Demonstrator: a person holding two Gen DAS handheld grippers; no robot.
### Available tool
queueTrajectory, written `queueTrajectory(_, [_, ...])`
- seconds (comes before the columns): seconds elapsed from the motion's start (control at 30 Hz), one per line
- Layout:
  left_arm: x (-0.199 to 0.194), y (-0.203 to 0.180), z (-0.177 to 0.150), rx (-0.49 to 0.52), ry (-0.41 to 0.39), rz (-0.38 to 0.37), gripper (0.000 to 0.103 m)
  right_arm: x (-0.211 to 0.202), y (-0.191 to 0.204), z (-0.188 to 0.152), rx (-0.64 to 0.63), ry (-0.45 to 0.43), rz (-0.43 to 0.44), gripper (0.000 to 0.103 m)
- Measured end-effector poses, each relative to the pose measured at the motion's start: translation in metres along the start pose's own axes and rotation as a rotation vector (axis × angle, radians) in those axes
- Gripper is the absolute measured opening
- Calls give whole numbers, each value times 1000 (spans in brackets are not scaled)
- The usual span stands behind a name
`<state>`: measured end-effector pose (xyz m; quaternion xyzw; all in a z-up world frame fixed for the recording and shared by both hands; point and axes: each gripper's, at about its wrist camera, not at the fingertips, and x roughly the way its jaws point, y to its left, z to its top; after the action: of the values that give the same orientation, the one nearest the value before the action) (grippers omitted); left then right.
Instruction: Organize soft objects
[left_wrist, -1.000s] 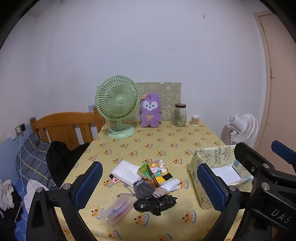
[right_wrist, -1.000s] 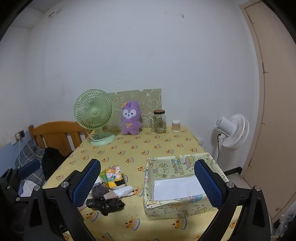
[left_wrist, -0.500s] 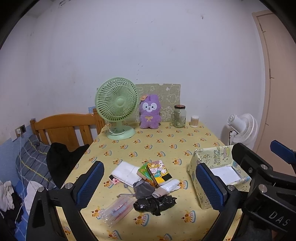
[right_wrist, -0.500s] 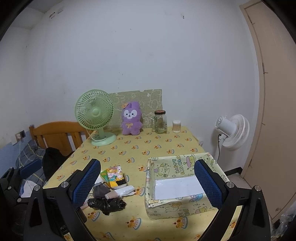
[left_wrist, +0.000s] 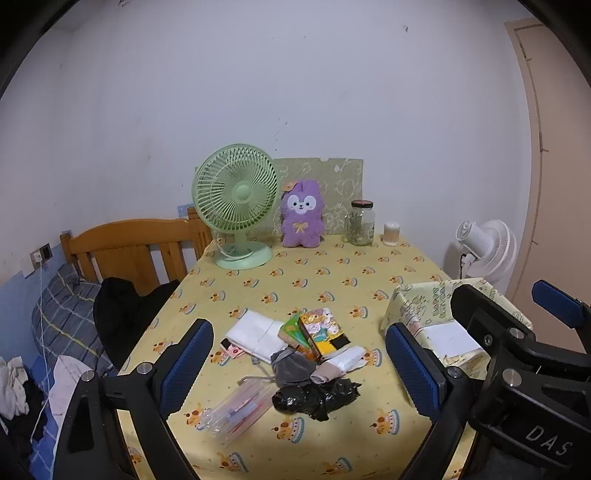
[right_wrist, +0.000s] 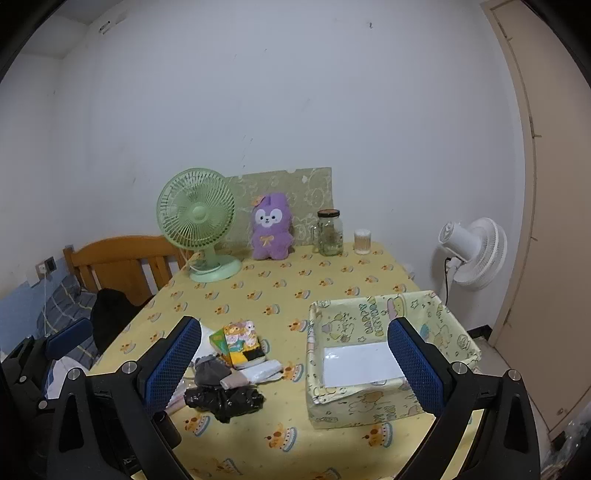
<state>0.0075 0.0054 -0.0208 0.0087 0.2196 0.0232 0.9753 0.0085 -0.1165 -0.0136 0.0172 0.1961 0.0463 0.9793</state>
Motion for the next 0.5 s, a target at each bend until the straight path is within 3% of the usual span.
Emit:
queueTrajectory(0.37, [23,18,-27,-14,74,33,86,24,21,-23,-28,55,62,102])
queueTrajectory(0.5, [39,26,-42,-25,124,36,83,40,31,-36,-38,80,79,96])
